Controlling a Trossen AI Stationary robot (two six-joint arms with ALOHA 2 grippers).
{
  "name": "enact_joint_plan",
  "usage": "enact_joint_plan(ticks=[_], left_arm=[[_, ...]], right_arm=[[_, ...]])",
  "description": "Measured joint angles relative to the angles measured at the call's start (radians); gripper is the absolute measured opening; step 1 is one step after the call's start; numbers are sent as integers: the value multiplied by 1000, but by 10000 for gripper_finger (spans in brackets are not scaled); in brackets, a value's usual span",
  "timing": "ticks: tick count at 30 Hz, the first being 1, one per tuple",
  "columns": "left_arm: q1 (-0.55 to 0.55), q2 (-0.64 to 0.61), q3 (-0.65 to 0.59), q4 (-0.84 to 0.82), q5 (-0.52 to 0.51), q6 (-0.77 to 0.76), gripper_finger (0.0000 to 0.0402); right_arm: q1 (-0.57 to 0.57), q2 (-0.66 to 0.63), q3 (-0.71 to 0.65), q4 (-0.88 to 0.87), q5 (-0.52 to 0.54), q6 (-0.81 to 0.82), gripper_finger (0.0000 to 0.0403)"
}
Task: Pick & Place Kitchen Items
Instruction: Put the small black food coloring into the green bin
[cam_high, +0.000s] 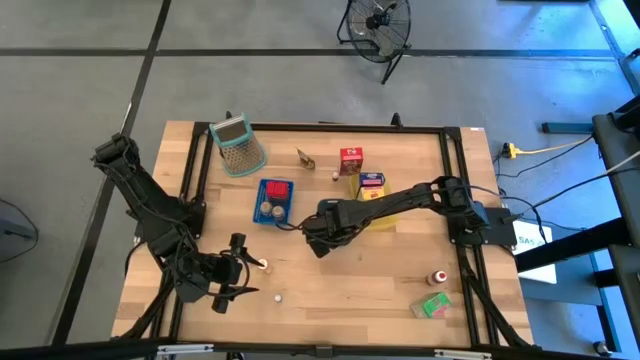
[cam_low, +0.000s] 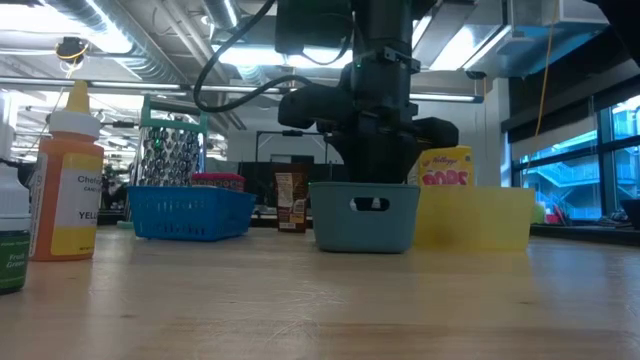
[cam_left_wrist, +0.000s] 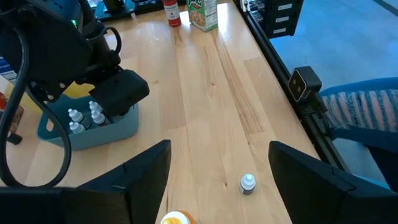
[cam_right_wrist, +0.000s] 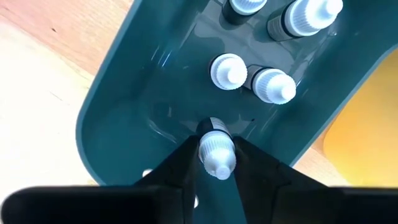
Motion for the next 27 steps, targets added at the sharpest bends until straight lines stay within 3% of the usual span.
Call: enact_joint_plan(ticks=[27], left_arm=[[0, 0, 0, 0, 0, 1, 265]], right_arm=[[1, -1, 0, 19, -11, -59, 101]])
